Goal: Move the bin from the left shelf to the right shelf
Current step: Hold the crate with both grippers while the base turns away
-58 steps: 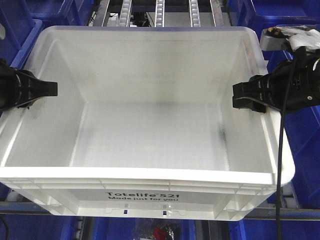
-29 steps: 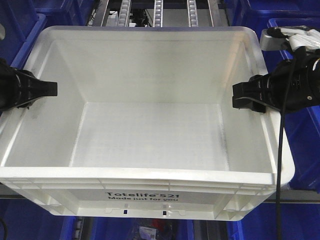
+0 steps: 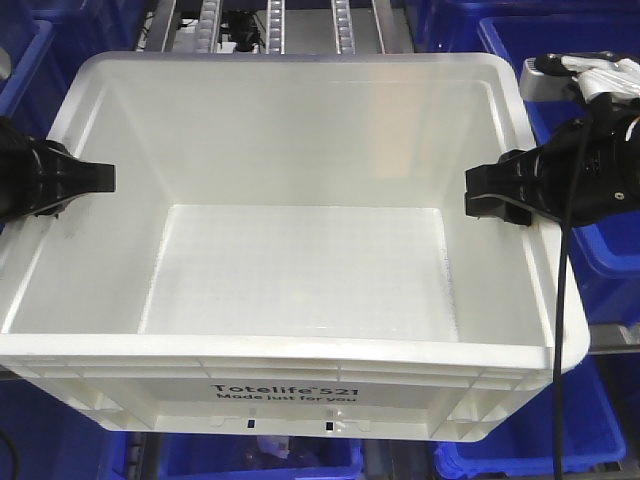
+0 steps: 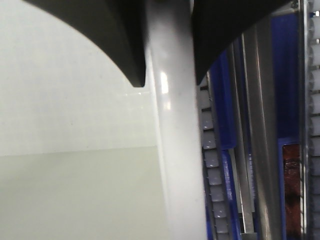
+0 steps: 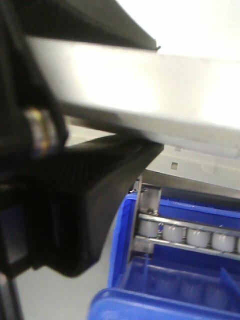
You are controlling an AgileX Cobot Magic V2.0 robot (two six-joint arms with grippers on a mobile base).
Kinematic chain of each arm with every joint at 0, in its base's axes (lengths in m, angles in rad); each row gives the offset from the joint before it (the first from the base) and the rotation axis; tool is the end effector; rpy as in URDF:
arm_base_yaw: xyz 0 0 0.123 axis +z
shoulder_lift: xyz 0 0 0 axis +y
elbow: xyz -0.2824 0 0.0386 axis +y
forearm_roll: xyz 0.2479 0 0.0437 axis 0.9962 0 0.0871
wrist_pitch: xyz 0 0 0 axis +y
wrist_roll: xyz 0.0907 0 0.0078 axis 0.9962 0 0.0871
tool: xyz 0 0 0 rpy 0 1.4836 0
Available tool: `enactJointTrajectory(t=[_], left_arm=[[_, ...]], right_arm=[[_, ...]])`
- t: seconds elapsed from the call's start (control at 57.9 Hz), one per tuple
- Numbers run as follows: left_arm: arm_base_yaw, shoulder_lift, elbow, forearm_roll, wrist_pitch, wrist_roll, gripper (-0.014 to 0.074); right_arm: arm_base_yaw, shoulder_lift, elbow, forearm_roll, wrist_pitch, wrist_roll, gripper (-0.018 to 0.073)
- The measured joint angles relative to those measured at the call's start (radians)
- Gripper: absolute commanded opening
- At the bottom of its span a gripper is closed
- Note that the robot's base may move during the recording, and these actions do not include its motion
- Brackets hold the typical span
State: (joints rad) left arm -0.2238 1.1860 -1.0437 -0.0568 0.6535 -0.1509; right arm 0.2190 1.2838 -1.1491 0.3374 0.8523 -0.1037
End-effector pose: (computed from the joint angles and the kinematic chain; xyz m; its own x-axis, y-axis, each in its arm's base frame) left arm 0.2435 -0.0586 0.3481 -0.6700 -0.0471 -0.7409 0.1192 0.9782 -0.1700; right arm 0.2540 0.0798 0.3473 -0.7861 -0.0530 -0.6158 -0.2725 0.9240 0.2684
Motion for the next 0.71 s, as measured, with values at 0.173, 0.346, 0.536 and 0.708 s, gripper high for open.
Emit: enactJointTrajectory(t=[0.173, 0.346, 0.536, 0.708], left_arm=[[0.000, 0.000, 0.000, 0.000, 0.000, 0.000, -0.0006], [0.000, 0.000, 0.000, 0.000, 0.004, 0.000, -0.0006], [0.000, 0.000, 0.000, -0.001, 0.006, 0.000, -0.0006], [0.000, 0.000, 0.000, -0.001, 0.006, 0.000, -0.0006]], right_arm=[[0.000, 0.000, 0.000, 0.000, 0.001, 0.000, -0.0004], [0.000, 0.000, 0.000, 0.000, 0.006, 0.000, -0.0004], [0.000, 0.000, 0.000, 0.000, 0.009, 0.000, -0.0004], [0.000, 0.000, 0.000, -0.001, 0.010, 0.000, -0.0004]])
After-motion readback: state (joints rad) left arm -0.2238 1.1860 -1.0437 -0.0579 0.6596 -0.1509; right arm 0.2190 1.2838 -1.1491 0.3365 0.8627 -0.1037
